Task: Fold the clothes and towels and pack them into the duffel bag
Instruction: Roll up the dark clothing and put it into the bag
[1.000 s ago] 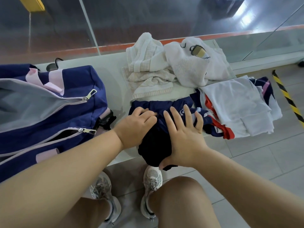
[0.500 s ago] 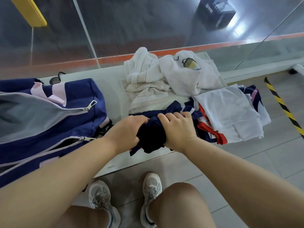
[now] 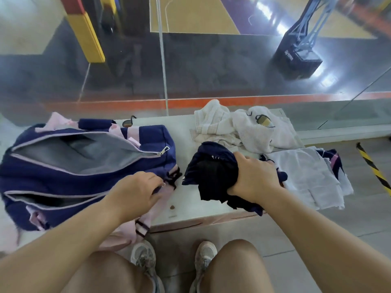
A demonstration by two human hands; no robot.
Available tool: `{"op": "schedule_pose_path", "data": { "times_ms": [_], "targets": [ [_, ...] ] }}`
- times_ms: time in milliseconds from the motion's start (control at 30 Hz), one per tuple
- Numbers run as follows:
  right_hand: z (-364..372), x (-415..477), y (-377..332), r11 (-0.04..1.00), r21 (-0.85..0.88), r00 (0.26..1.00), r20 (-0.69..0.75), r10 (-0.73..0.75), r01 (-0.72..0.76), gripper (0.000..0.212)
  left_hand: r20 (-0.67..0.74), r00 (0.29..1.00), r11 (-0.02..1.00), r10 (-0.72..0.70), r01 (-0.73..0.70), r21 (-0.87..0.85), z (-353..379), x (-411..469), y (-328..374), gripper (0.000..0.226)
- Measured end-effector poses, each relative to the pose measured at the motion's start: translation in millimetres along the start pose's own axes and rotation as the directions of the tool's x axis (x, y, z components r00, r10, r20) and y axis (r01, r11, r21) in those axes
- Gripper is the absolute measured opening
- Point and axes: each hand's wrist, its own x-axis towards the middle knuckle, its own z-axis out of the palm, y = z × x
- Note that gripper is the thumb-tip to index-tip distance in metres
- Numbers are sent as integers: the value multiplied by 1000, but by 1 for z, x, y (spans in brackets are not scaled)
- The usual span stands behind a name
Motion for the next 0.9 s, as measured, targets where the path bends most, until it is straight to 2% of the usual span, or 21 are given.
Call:
{"op": "schedule_pose_path", "data": {
  "times_ms": [100,233,267,367,433,533,667,800,900],
  "targets": [
    [-21,-12,-19,999,39,994,-106,-8,12,63,-27,996,996,-82,83,37,-9,-38,-17,22],
    [-36,-21,-54,995,84,976,-217,-29,48,64,36,967,967,-253,253,15,-22,-76,-37,30],
    [-36,-22,-63,994,96,972,-232,-36,60,65,72,960,962,-271,267,57,-21,-81,-44,32],
    [-34,-23,-92,984,123,961,-261,-90,125,69,114,959,953,-258,233,194,-14,-96,-69,34],
    [-32,-24,-111,981,117,963,-242,-123,154,68,77,965,944,-249,224,241,-7,-103,-89,34],
    [-23,-22,-135,981,23,958,-221,-181,191,67,8,977,931,-211,199,306,-7,-98,-109,43],
    [2,-13,-149,962,-129,912,-309,-271,242,64,18,988,923,-154,137,359,-12,-79,-124,39],
    [14,-6,-152,946,-183,896,-311,-315,269,71,267,933,895,-240,106,433,-15,-63,-135,52],
    [17,0,-155,936,-217,892,-303,-336,278,79,360,895,887,-263,77,455,-9,-53,-146,47]
  ]
}}
